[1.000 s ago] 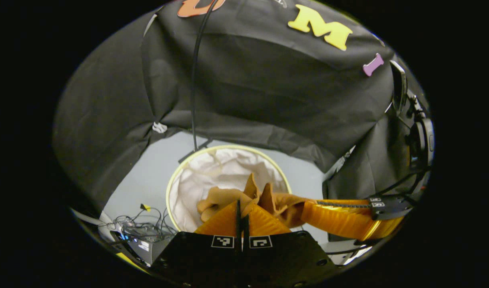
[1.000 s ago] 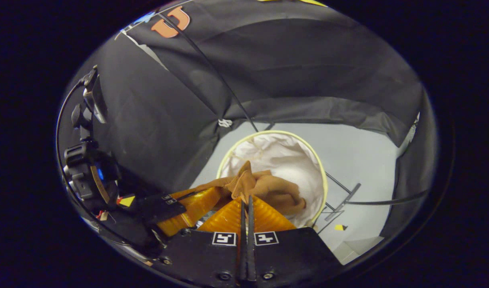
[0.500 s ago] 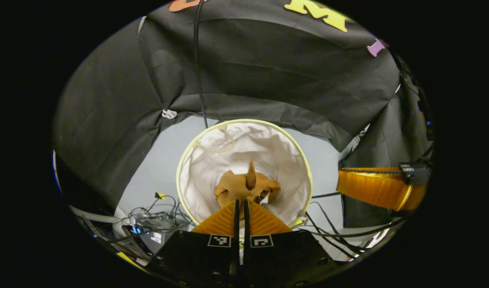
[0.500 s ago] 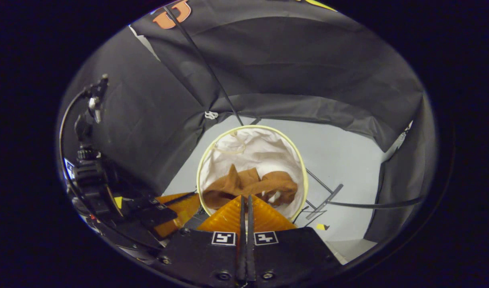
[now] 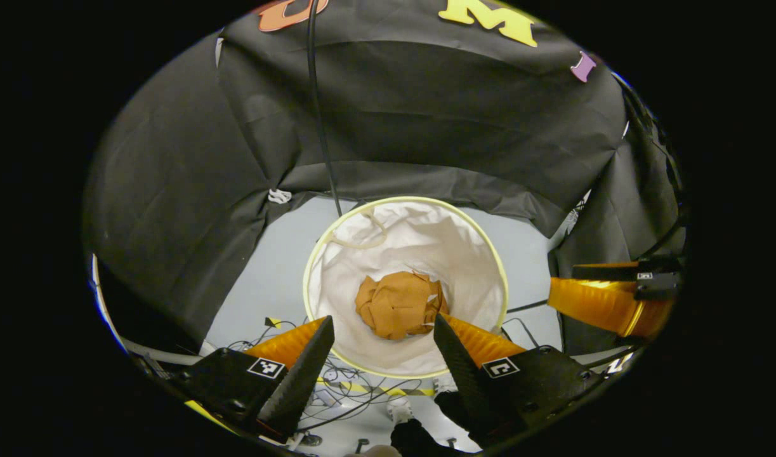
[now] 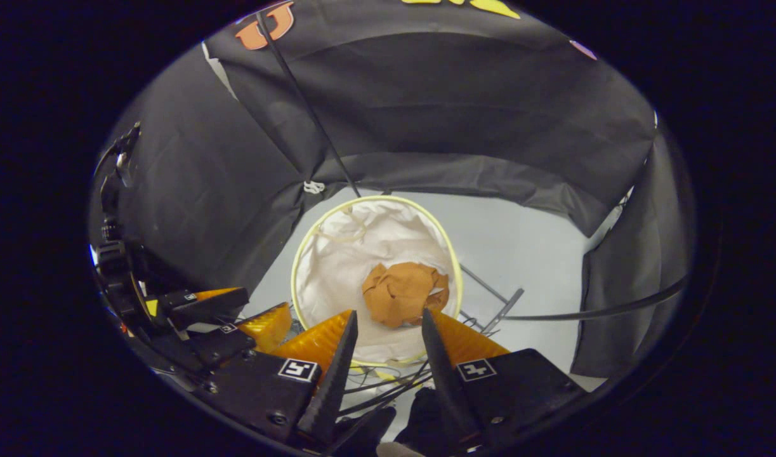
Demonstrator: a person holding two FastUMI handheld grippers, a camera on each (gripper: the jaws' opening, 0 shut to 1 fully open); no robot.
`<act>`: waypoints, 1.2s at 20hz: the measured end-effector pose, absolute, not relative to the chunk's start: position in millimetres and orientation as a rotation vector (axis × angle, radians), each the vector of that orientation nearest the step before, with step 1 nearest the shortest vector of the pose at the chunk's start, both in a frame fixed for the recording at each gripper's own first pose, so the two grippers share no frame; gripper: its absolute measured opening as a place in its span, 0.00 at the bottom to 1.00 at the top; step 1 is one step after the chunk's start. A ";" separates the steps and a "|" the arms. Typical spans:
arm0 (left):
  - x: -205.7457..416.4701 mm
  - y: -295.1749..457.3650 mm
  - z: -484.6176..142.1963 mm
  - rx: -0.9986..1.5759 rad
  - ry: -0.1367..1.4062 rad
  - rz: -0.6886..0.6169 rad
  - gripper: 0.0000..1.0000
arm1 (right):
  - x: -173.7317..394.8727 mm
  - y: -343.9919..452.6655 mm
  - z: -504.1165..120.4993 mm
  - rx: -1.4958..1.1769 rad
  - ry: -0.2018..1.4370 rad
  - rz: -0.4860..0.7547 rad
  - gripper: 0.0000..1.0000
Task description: Grasp the clothes on the hanger with both hands and then place them into the laundry hamper below.
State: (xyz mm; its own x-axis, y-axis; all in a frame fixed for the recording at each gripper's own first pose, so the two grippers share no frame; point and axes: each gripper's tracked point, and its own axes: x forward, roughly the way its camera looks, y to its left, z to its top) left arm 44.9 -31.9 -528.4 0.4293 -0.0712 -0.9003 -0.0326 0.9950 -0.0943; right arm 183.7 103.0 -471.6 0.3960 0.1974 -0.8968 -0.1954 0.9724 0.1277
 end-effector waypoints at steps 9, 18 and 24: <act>69.0 -17.8 -407.6 -0.011 0.826 -0.046 0.97 | 195.5 96.0 -366.3 -0.110 0.814 0.215 0.77; 62.3 7.4 -227.6 -0.008 0.446 -0.069 0.96 | 160.8 94.7 -166.8 -0.103 0.420 0.171 0.80; 48.8 19.1 -119.5 0.018 0.238 -0.065 0.96 | 113.2 102.9 -49.2 -0.057 0.223 0.160 1.00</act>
